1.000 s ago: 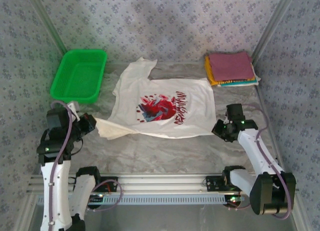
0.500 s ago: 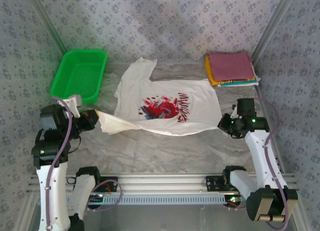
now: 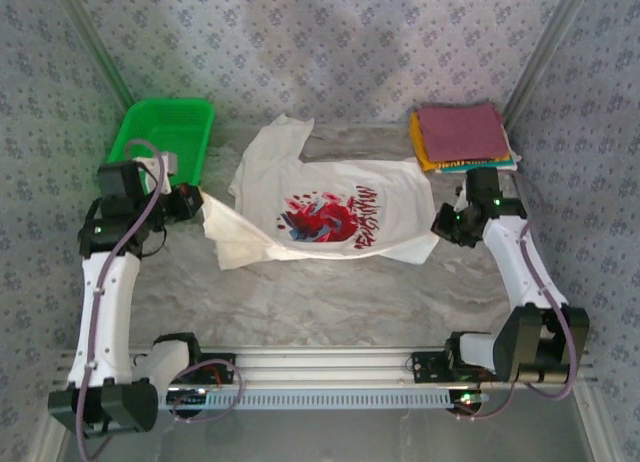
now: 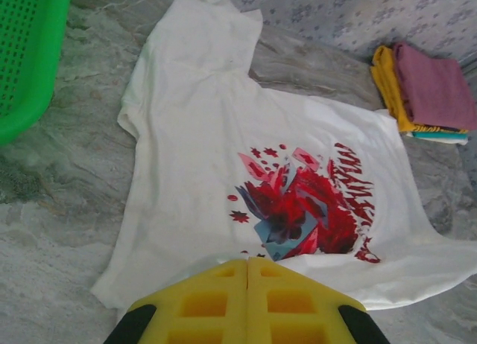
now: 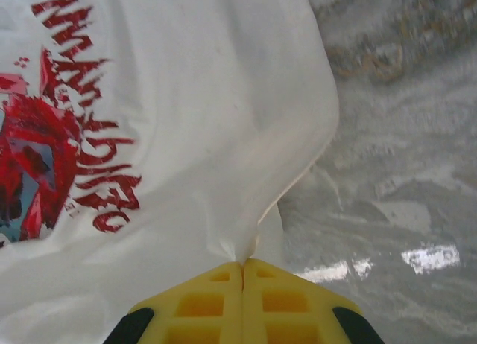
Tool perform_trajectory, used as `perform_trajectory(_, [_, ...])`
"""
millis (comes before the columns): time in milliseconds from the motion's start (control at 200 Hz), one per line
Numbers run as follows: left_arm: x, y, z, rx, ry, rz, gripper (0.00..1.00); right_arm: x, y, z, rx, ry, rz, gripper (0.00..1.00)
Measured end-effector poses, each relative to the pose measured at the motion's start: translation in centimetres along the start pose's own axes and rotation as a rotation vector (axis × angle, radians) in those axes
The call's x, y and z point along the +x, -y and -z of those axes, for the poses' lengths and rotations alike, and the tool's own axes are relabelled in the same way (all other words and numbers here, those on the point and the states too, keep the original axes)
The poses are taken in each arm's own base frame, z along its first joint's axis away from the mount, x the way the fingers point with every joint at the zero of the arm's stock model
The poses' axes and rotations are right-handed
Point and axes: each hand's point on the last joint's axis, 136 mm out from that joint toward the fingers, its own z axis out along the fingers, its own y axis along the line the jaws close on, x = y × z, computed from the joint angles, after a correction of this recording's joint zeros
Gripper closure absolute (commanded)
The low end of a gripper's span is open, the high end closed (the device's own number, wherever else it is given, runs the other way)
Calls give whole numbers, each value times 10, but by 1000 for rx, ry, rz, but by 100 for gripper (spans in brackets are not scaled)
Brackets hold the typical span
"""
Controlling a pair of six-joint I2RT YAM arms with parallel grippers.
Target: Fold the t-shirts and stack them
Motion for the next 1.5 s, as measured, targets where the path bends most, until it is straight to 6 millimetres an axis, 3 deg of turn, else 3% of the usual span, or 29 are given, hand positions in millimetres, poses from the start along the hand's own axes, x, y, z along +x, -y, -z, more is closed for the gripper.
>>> perform_trajectory(155, [-19, -3, -13, -4, 0, -23, 100, -24, -10, -17, 4, -9, 40, 100])
perform_trajectory(320, [-28, -12, -36, -15, -28, -28, 100, -31, -10, -33, 20, -43, 66, 100])
perform_trajectory(495, [-32, -23, -59, -47, -70, -33, 100, -45, -15, -38, 18, -38, 75, 100])
perform_trajectory(715, [-49, -22, -87, -66, -92, -77, 100, -61, -16, -52, 24, -40, 72, 100])
perform_trajectory(999, [-58, -29, -143, -111, -187, -131, 100, -70, -3, -80, 46, -74, 39, 100])
perform_trajectory(1294, [-78, -5, -219, -118, -276, -239, 100, -81, -3, -104, 37, -91, 33, 98])
perform_trajectory(1374, [-96, 5, -246, -114, -271, -278, 66, -87, -4, -110, 38, -93, 29, 86])
perform_trajectory(1429, [-112, 9, -266, -125, -239, -299, 49, -91, -4, -114, 39, -93, 19, 74])
perform_trajectory(1504, [-131, 13, -286, -134, -183, -320, 46, -96, -5, -117, 38, -89, 14, 67])
